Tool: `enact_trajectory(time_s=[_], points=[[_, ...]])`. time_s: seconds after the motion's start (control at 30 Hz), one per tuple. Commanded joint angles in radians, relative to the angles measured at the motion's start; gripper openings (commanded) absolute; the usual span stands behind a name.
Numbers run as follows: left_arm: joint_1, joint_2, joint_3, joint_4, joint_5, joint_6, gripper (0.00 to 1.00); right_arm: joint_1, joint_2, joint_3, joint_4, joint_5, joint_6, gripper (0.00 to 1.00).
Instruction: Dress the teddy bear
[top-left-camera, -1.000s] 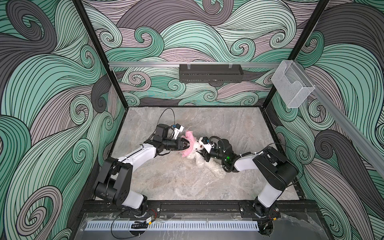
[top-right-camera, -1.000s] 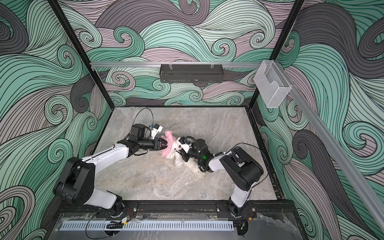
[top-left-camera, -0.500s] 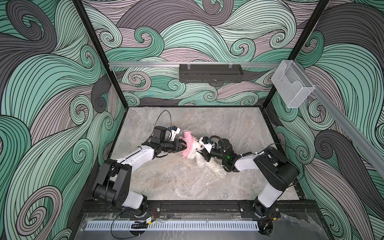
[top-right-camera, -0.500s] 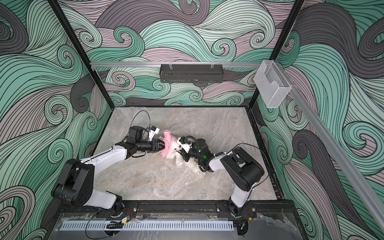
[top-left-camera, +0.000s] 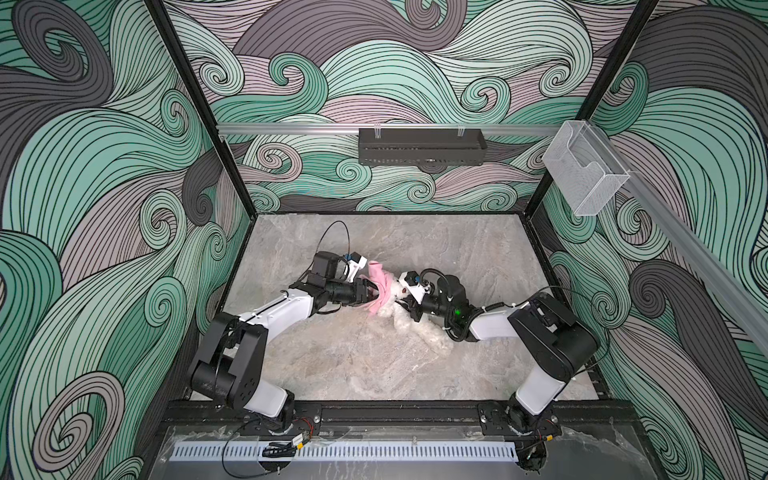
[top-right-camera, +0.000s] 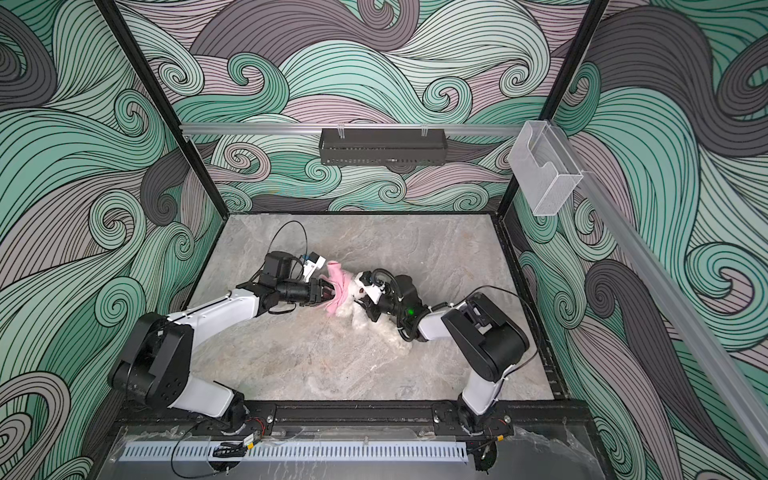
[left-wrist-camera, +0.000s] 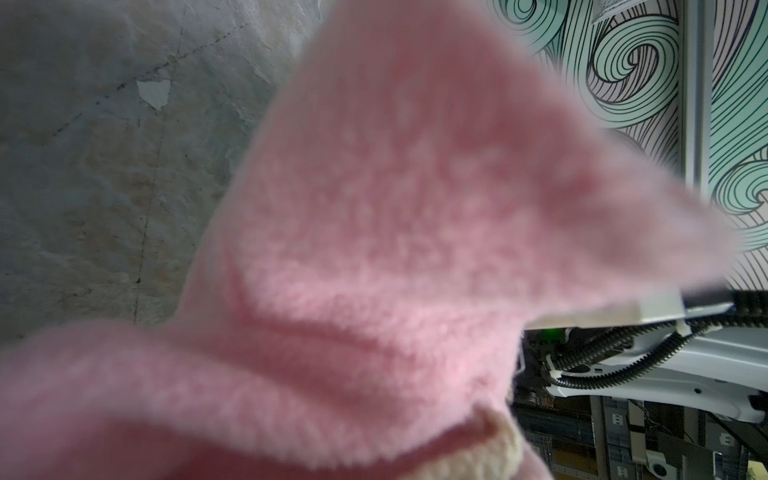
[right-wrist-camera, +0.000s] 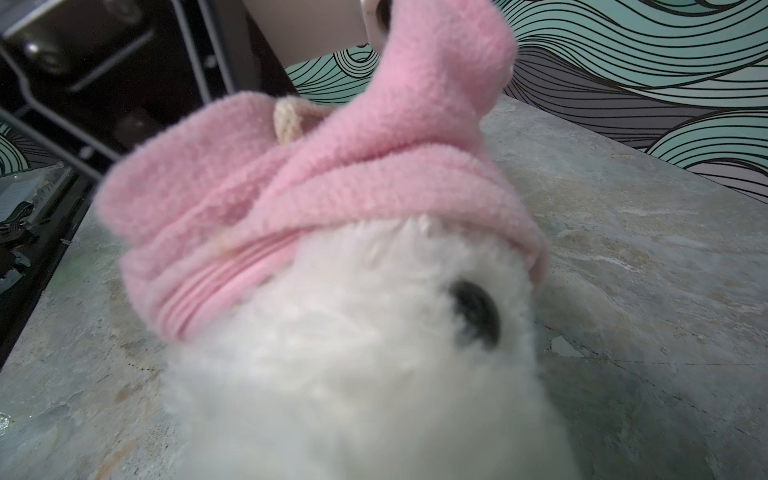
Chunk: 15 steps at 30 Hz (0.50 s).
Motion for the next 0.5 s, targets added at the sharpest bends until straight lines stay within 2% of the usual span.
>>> enact_trajectory(time_s=[0.0,0.2,0.47], points=[[-0.035,0.025,0.036,0.012,0.064,0.014,0.57,0.013,-0.025,0.060,0.060,-0.081,-0.014,0.00],[-0.044,0.031,0.042,0.013,0.062,0.011,0.63,0.013,-0.031,0.066,0.029,-0.095,-0.028,0.00],[-0.109,0.116,0.094,0.033,0.040,0.005,0.58,0.041,-0.004,0.103,0.086,-0.119,0.030,0.00]])
